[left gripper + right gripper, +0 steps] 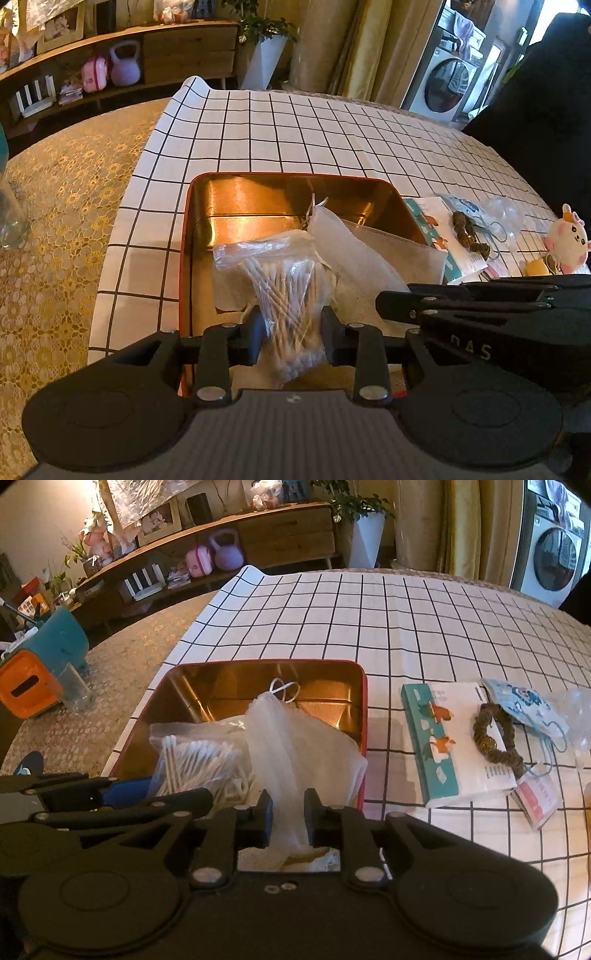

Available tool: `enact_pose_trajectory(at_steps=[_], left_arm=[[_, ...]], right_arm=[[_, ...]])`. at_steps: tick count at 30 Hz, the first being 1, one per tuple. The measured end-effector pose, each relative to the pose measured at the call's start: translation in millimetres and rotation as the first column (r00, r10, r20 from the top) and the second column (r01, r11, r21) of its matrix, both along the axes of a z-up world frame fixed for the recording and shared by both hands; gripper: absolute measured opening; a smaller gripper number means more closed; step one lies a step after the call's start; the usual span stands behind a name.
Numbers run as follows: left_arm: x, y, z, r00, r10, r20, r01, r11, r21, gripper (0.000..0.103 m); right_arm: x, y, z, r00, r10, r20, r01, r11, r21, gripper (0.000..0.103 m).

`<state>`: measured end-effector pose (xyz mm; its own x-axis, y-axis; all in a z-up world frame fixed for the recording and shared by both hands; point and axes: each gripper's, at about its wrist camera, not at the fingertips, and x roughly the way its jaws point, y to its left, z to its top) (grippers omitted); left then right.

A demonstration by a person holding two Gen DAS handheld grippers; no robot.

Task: Organize soft objects
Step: 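Carry the cotton swab bag and plastic bag over the tin box with both tools, then open both tools to drop the swab bag and plastic bag into the tin, then move both tools back toward the remaining items on the table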

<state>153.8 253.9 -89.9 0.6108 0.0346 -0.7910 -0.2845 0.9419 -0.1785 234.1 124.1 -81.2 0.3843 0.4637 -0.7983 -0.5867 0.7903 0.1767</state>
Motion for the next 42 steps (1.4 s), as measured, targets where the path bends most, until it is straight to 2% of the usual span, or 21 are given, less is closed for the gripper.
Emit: enact_pose_trajectory(at_steps=[7, 9, 12, 13, 15, 17, 23, 35, 38, 40, 41, 42], left_arm=[[-2, -1, 3, 1.0, 0.01, -0.009, -0.01, 1.0, 0.004, 0.034], [-3, 0, 4, 1.0, 0.022, -0.015, -0.022, 1.0, 0.01, 0.051], [-9, 1, 9, 0.999, 0.037, 0.005, -0.037, 0.999, 0.013, 0.062], [-10, 1, 11, 0.999, 0.037, 0.011, -0.038, 0.999, 0.013, 0.063], [-13, 0, 15, 0.999, 0.038, 0.016, -0.038, 0.999, 0.019, 0.063], [-15, -3, 21, 0.999, 0.034, 0.023, -0.035, 0.999, 0.029, 0.065], [-23, -18, 40, 0.998, 0.021, 0.054, -0.024, 0.998, 0.056, 0.071], [-36, -71, 75, 0.991, -0.058, 0.12, 0.043, 0.991, 0.123, 0.071], [-39, -84, 82, 0.987, -0.073, 0.14, 0.058, 0.992, 0.111, 0.071], [-40, -92, 86, 0.985, -0.082, 0.15, 0.068, 0.993, 0.098, 0.075], [-40, -98, 87, 0.984, -0.086, 0.155, 0.072, 0.993, 0.095, 0.082], [-40, -102, 89, 0.983, -0.091, 0.16, 0.077, 0.993, 0.095, 0.084]], right_arm=[[-7, -7, 12, 0.999, 0.022, 0.038, -0.022, 1.0, 0.0, 0.032], [-10, -10, 17, 0.998, 0.03, 0.049, -0.03, 1.0, 0.004, 0.035], [-11, -15, 23, 0.998, 0.029, 0.055, -0.03, 0.999, 0.015, 0.038], [-12, -17, 25, 0.998, 0.03, 0.055, -0.031, 0.999, 0.021, 0.039], [-14, -21, 30, 0.998, 0.03, 0.062, -0.032, 0.999, 0.035, 0.049], [-18, -24, 35, 0.996, 0.043, 0.073, -0.047, 0.998, 0.048, 0.053], [-33, -40, 55, 0.99, 0.076, 0.117, -0.085, 0.994, 0.075, 0.058], [-53, -100, 89, 0.985, 0.051, 0.163, -0.079, 0.981, 0.175, 0.067], [-56, -118, 94, 0.985, 0.04, 0.167, -0.072, 0.979, 0.191, 0.071], [-57, -130, 97, 0.984, 0.029, 0.174, -0.064, 0.978, 0.199, 0.073], [-57, -138, 98, 0.984, 0.023, 0.178, -0.06, 0.977, 0.204, 0.075], [-58, -144, 100, 0.983, 0.013, 0.184, -0.052, 0.977, 0.207, 0.077]])
